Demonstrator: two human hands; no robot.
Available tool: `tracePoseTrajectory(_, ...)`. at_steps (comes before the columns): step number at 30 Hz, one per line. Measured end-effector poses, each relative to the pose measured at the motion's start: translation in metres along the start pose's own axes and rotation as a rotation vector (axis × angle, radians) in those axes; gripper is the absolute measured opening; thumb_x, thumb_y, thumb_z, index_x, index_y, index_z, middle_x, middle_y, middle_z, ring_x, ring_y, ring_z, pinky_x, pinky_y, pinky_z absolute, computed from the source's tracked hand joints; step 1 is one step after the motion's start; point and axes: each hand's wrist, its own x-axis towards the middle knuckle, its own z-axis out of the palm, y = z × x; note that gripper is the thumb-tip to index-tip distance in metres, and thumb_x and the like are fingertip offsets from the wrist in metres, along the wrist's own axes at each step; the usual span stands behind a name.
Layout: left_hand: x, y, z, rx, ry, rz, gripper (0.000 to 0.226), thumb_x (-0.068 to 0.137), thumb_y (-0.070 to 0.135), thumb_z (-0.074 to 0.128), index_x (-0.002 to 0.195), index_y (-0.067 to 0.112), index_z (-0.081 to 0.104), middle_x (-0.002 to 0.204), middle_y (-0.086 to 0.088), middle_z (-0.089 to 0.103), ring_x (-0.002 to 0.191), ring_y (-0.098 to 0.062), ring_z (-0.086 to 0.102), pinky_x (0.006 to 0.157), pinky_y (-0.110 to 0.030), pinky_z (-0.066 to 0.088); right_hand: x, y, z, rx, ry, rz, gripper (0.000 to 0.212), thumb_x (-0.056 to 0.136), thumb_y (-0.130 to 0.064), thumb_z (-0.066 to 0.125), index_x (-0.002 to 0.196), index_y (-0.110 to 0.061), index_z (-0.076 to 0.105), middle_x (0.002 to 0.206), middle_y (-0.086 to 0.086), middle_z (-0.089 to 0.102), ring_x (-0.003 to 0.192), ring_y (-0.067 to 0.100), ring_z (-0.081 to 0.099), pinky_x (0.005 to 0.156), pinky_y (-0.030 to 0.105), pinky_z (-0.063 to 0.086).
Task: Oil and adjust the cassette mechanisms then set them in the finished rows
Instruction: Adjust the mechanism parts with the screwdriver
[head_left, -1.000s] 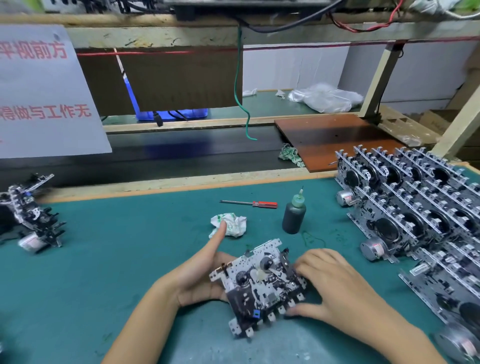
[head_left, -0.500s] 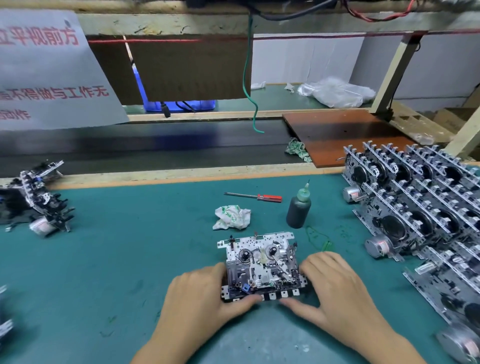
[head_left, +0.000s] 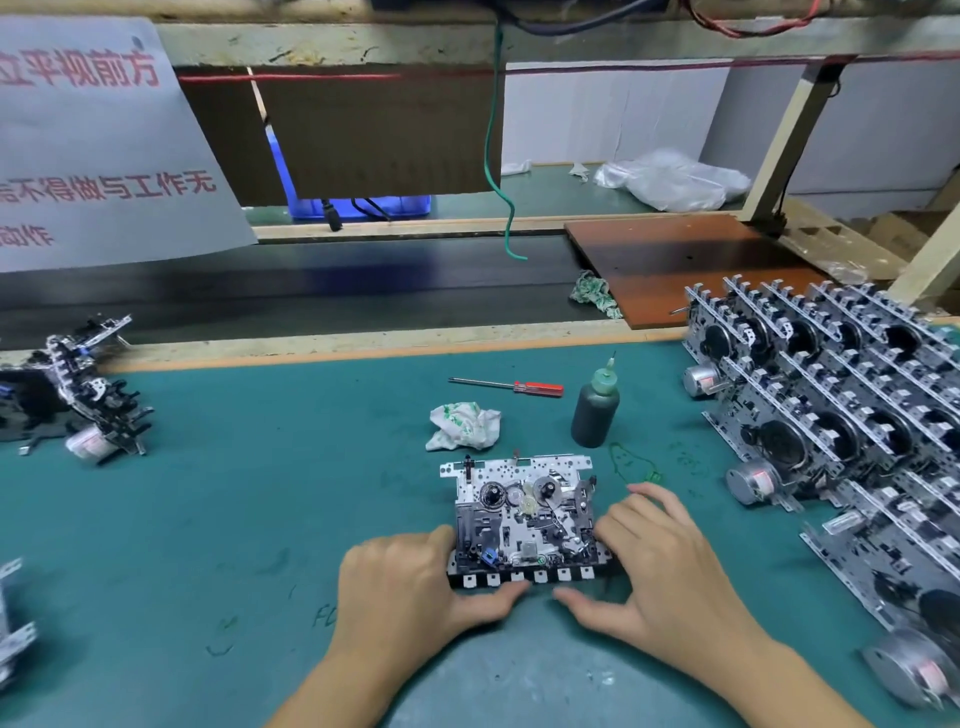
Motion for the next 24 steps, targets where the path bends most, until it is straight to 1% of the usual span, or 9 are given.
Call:
tracePoseTrajectory(2,0.001,0.001,0.000,-0.010,-0.016,-0.018,0.063,0.056,0.076,0.048,0.039,0.016,0.040,0.029,-0.001,0.036,0.025,-0.019,0.040,0.035,-0.016,0.025,-0.002,0.001,0.000,0.028,-0.019,-0.019,0.053,0.069,-0.064,0.062,0.061,-0.012,0.055,0.061,-0.003,0.047,0.060,0.019,0.049,0.093,0.032,0.038)
tracePoseTrajectory(4,0.002,0.000,-0.001,-0.033,-0.037,-0.005,0.063,0.056,0.076,0.048,0.040,0.016,0.043,0.030,0.000,0.038,0.027,-0.020,0.042,0.035,-0.015,0.025,-0.002,0.002,0.001,0.033,-0.003,-0.025,0.052,0.071,-0.062,0.061,0.060,-0.012,0.053,0.060,-0.003,0.047,0.060,0.020,0.048,0.089,0.032,0.039)
tracePoseTrajectory(7,0.001,-0.006,-0.002,-0.066,-0.095,0.081,0.063,0.053,0.082,0.048,0.046,0.019,0.046,0.033,0.003,0.041,0.031,-0.015,0.044,0.036,-0.016,0.027,-0.003,0.001,0.002,-0.024,0.021,-0.013,0.050,0.077,-0.058,0.054,0.058,-0.012,0.054,0.059,-0.002,0.049,0.059,0.023,0.051,0.079,0.033,0.040)
tracePoseTrajectory(9,0.000,-0.008,-0.003,-0.073,-0.137,0.107,0.065,0.053,0.084,0.049,0.048,0.020,0.048,0.034,0.004,0.040,0.032,-0.013,0.043,0.034,-0.018,0.030,-0.004,0.003,0.002,-0.075,0.017,-0.011,0.052,0.077,-0.060,0.052,0.059,-0.012,0.057,0.059,-0.002,0.052,0.061,0.023,0.054,0.080,0.033,0.038)
tracePoseTrajectory(11,-0.002,-0.008,-0.003,-0.088,-0.161,0.138,0.062,0.054,0.081,0.051,0.050,0.019,0.050,0.035,0.005,0.039,0.032,-0.012,0.042,0.032,-0.019,0.033,-0.005,0.005,0.000,-0.075,0.019,0.004,0.056,0.073,-0.065,0.054,0.058,-0.012,0.057,0.059,-0.003,0.052,0.060,0.022,0.053,0.079,0.032,0.038)
tracePoseTrajectory(14,-0.002,-0.009,-0.003,-0.138,-0.151,0.214,0.054,0.055,0.074,0.056,0.052,0.021,0.045,0.035,0.007,0.038,0.031,-0.010,0.040,0.032,-0.017,0.031,-0.004,0.001,0.003,-0.076,0.058,0.054,0.060,0.070,-0.069,0.055,0.054,-0.012,0.055,0.055,-0.002,0.050,0.057,0.021,0.051,0.078,0.031,0.039)
tracePoseTrajectory(17,-0.001,-0.011,-0.003,-0.124,-0.144,0.196,0.051,0.057,0.070,0.056,0.052,0.020,0.044,0.035,0.008,0.039,0.032,-0.009,0.042,0.032,-0.017,0.033,-0.003,-0.001,0.006,-0.065,0.060,0.081,0.060,0.072,-0.068,0.054,0.055,-0.011,0.054,0.055,-0.002,0.050,0.057,0.022,0.050,0.076,0.030,0.039)
tracePoseTrajectory(20,-0.001,-0.013,-0.003,-0.106,-0.149,0.166,0.050,0.058,0.068,0.055,0.052,0.021,0.039,0.035,0.009,0.040,0.032,-0.009,0.043,0.033,-0.016,0.035,-0.002,0.006,0.003,-0.029,-0.027,-0.009,0.054,0.076,-0.064,0.053,0.062,-0.012,0.054,0.063,-0.002,0.051,0.062,0.021,0.051,0.073,0.028,0.038)
tracePoseTrajectory(24,-0.001,-0.017,-0.004,-0.107,-0.113,0.191,0.050,0.063,0.064,0.054,0.049,0.018,0.039,0.034,0.008,0.039,0.031,-0.009,0.041,0.032,-0.016,0.032,-0.002,0.006,0.003,-0.011,-0.013,-0.029,0.048,0.080,-0.057,0.054,0.060,-0.013,0.053,0.062,-0.002,0.049,0.061,0.021,0.050,0.073,0.029,0.039)
